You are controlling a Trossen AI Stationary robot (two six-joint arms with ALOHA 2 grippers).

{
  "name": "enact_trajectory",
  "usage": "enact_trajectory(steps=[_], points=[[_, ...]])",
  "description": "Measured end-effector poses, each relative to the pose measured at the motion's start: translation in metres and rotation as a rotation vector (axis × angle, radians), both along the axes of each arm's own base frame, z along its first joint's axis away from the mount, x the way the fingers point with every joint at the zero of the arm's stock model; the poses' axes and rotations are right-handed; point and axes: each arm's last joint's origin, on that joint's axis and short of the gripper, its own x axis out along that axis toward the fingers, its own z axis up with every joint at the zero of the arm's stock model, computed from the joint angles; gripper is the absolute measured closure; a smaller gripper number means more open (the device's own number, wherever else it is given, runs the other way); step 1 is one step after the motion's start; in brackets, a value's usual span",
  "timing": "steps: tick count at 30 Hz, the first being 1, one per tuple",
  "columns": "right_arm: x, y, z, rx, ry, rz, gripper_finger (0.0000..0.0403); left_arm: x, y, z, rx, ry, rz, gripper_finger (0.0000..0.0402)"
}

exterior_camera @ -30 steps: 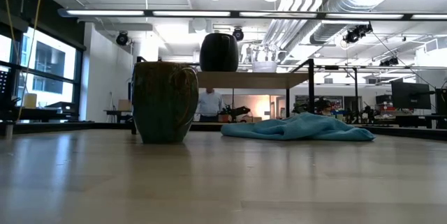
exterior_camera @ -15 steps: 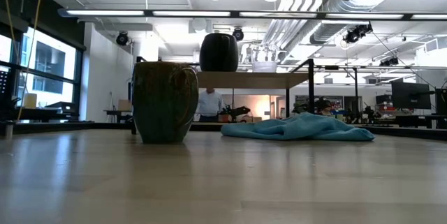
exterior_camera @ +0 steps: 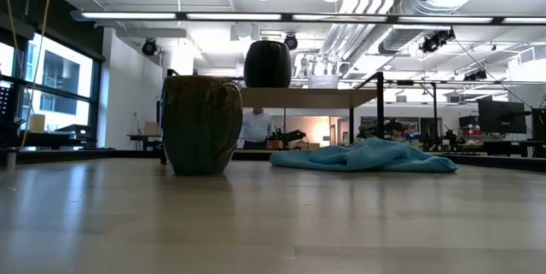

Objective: Stack small to large cups/mugs on shelf
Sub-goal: Put the green and blue mug on the shelf

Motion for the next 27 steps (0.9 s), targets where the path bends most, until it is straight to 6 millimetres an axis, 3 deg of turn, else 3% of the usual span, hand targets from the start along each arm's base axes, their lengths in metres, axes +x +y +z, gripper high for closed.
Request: enact_trajectory(steps=[5,14,23,27], points=[[0.000,0.000,0.000,-0.001,0.000,0.000,0.0275,-0.007,0.004,-0.002,-0.040,0.003,0.177,0.0202],[0.000,0.000,0.000,-0.003,0.000,0.000,0.0275,0.010,0.008,-0.032,-0.094,0.085,0.244,0.0202],[0.000,0.000,0.000,-0.003,0.000,0.000,0.0275,0.021,0.009,-0.078,-0.218,-0.011,0.250,0.0202],[0.000,0.000,0.000,-0.003,0.001,0.000,0.0275,0.036,0.011,-0.107,-0.288,0.029,0.273,0.0202]])
